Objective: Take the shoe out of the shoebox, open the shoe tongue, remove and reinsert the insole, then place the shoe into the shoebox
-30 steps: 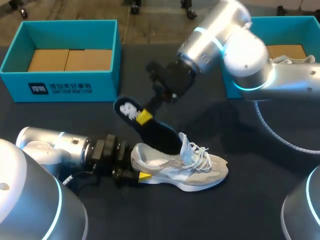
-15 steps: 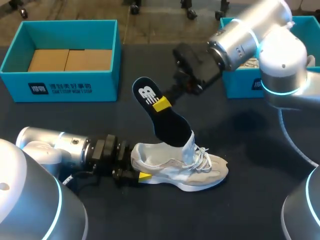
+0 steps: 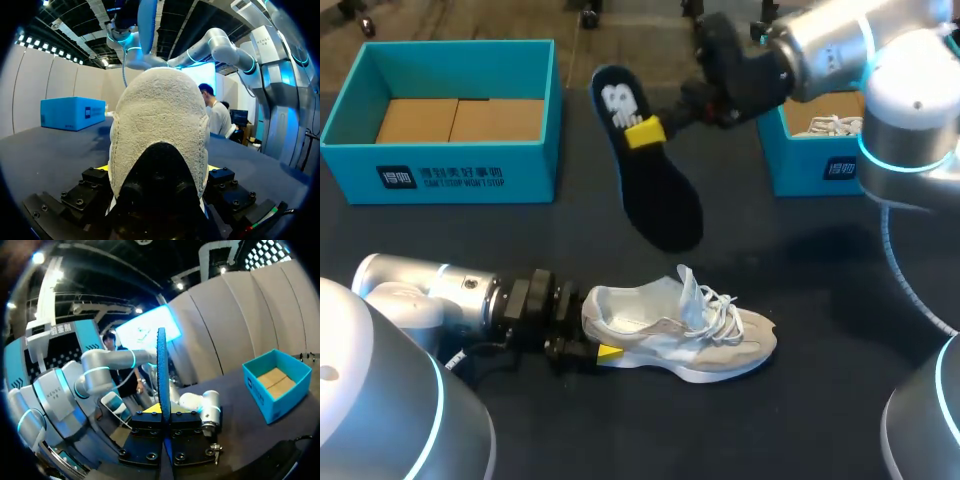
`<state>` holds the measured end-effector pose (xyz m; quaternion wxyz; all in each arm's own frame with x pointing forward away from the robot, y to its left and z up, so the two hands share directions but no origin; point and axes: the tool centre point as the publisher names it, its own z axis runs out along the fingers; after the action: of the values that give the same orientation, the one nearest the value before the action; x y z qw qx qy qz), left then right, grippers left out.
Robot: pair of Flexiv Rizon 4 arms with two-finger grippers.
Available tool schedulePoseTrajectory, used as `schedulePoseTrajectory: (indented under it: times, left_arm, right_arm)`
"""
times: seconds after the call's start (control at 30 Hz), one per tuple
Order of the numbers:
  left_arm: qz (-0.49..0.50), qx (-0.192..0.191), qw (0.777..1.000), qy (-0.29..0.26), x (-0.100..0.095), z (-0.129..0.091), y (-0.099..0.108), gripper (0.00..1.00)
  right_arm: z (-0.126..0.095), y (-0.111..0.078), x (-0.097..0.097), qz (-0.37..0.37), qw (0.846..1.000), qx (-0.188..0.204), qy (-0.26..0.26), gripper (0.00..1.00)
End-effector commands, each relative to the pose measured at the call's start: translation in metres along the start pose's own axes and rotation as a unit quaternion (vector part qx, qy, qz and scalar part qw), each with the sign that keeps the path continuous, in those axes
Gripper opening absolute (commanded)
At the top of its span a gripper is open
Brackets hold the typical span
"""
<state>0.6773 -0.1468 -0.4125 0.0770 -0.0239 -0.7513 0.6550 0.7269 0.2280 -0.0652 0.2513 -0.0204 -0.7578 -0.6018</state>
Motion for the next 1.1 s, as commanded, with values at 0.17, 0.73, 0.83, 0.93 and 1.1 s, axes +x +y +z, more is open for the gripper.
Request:
schedulePoseTrajectory:
  times: [0.17, 0.73, 0.83, 0.93, 1.1]
  left_arm:
    - [0.0, 0.0, 1.0, -0.001, 0.0, 0.001, 0.0, 0.0]
    - [0.0, 0.0, 1.0, -0.001, 0.0, 0.001, 0.0, 0.0]
    - [0.0, 0.0, 1.0, -0.001, 0.0, 0.001, 0.0, 0.0]
    - [0.0, 0.0, 1.0, -0.001, 0.0, 0.001, 0.0, 0.0]
    - [0.0, 0.0, 1.0, -0.001, 0.0, 0.001, 0.0, 0.0]
  right_arm:
    - [-0.01, -0.014, 0.017, -0.018, 0.997, -0.072, 0.002, 0.0]
    - [-0.04, 0.027, 0.098, 0.003, 0.989, -0.131, -0.063, 0.0]
    - [-0.04, 0.027, 0.098, 0.003, 0.989, -0.131, -0.063, 0.0]
    - [-0.04, 0.027, 0.098, 0.003, 0.989, -0.131, -0.063, 0.0]
    - [-0.04, 0.027, 0.098, 0.003, 0.989, -0.131, -0.063, 0.0]
